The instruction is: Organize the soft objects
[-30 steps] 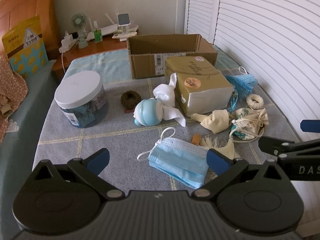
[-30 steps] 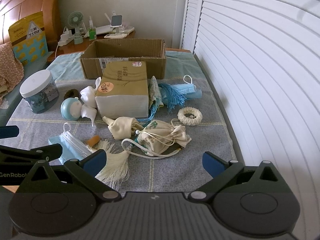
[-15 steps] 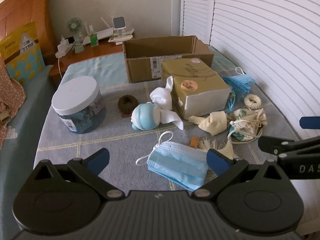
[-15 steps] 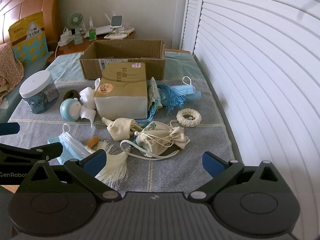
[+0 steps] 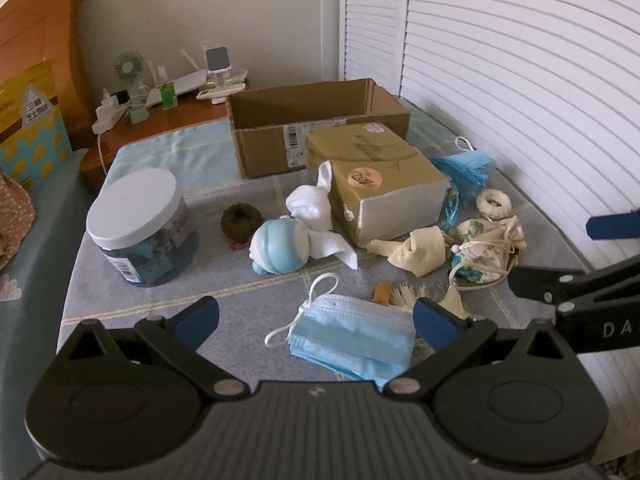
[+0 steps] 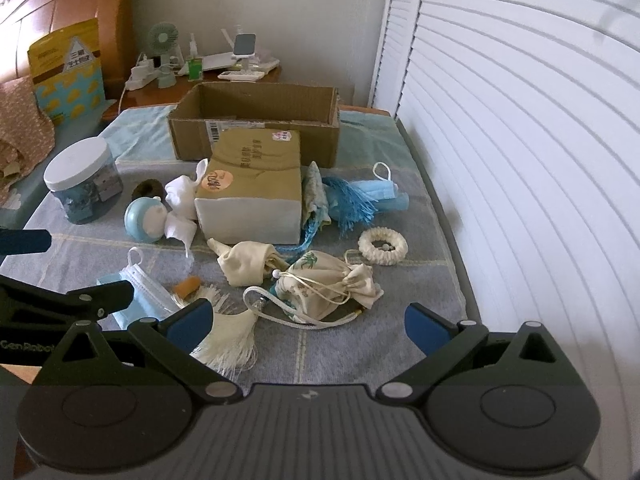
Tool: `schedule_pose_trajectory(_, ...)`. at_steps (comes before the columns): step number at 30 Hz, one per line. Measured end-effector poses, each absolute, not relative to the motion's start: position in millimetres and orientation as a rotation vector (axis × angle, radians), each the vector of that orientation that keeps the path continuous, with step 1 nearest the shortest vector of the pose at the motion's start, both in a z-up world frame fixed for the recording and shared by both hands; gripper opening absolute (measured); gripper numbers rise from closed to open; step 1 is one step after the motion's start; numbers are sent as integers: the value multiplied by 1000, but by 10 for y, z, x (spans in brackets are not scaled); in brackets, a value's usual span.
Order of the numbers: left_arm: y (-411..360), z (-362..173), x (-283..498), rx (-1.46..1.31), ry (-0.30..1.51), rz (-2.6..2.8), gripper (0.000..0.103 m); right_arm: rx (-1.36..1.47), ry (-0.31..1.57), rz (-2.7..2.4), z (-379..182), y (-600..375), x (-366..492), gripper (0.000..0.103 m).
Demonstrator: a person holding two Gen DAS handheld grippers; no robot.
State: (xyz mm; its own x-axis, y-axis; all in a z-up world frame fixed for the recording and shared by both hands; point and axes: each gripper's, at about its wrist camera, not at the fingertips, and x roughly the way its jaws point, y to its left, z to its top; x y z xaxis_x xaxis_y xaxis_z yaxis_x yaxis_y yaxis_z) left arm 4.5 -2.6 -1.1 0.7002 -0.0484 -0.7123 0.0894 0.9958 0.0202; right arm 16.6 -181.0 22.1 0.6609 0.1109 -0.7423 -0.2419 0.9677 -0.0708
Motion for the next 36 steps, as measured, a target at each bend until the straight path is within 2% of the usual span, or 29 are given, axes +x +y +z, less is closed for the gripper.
schedule_pose_trajectory(36,-59,-616,282,118,862,-267,102,-161,868,255,-197,-2068,486,103)
